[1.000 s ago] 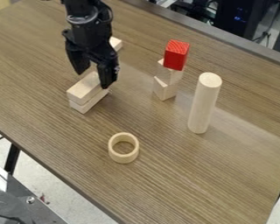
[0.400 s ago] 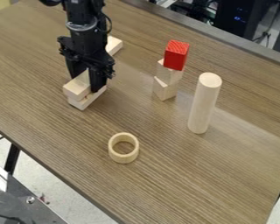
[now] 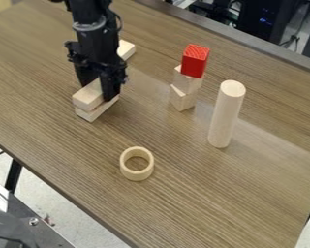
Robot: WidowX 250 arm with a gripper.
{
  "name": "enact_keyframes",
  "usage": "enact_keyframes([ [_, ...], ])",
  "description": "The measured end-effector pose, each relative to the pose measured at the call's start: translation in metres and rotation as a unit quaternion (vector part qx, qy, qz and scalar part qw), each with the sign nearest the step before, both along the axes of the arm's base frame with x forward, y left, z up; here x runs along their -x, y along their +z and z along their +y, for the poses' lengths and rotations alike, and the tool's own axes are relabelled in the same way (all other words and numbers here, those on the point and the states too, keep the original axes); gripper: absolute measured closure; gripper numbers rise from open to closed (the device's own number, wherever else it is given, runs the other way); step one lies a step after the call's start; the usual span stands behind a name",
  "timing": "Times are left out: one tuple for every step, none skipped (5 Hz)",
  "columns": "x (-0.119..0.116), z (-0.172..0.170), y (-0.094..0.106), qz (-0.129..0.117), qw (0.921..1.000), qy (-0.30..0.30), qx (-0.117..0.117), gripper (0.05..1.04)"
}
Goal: Stack cuboid to the left
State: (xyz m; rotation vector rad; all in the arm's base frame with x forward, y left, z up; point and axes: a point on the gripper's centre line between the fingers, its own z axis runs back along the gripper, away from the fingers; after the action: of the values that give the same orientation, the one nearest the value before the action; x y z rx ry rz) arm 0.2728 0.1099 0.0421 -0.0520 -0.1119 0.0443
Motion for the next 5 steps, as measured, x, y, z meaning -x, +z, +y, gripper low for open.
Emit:
enact_keyframes([
  [-0.014, 0.003, 0.021, -0.017, 0.9993, 0.013, 0.031, 0.506],
  [-0.028, 0.011, 0.042, -0.043, 0.9979, 0.028, 0.040, 0.506],
  [-0.045, 0.029, 0.042, -0.065, 0.9967, 0.042, 0.024, 0.506],
  [-0.062, 0.045, 0.026, -0.081, 0.9958, 0.042, -0.004, 0.506],
  [-0.078, 0.058, 0.019, -0.093, 0.9941, 0.049, -0.028, 0.506],
])
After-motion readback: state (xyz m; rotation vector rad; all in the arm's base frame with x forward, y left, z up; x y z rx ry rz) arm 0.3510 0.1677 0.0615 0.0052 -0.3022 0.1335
